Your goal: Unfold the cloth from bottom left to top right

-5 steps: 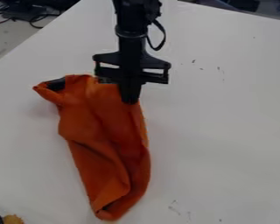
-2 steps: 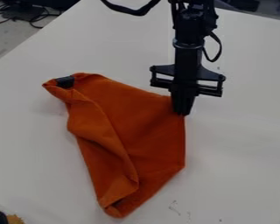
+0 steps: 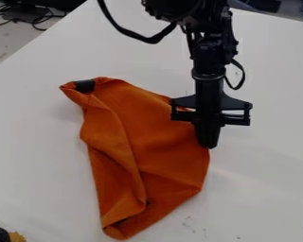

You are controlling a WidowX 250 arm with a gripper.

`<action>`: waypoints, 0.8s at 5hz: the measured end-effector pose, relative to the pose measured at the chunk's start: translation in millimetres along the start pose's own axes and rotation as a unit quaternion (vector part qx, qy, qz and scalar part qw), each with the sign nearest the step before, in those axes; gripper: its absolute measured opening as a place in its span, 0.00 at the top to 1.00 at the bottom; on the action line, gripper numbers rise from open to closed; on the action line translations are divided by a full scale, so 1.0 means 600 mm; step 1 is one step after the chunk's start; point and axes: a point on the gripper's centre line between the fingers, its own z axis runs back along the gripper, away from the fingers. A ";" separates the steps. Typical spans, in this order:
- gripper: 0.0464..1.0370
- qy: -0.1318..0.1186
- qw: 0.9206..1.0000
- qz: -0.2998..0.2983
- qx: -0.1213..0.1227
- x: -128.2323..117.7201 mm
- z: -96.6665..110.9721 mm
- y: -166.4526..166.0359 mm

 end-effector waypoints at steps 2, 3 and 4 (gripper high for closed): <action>0.57 -0.016 1.000 0.009 -0.022 0.002 -0.008 -0.007; 0.26 -0.031 0.999 0.029 -0.014 0.006 -0.005 -0.005; 0.04 -0.029 0.998 0.005 0.051 0.003 0.010 -0.012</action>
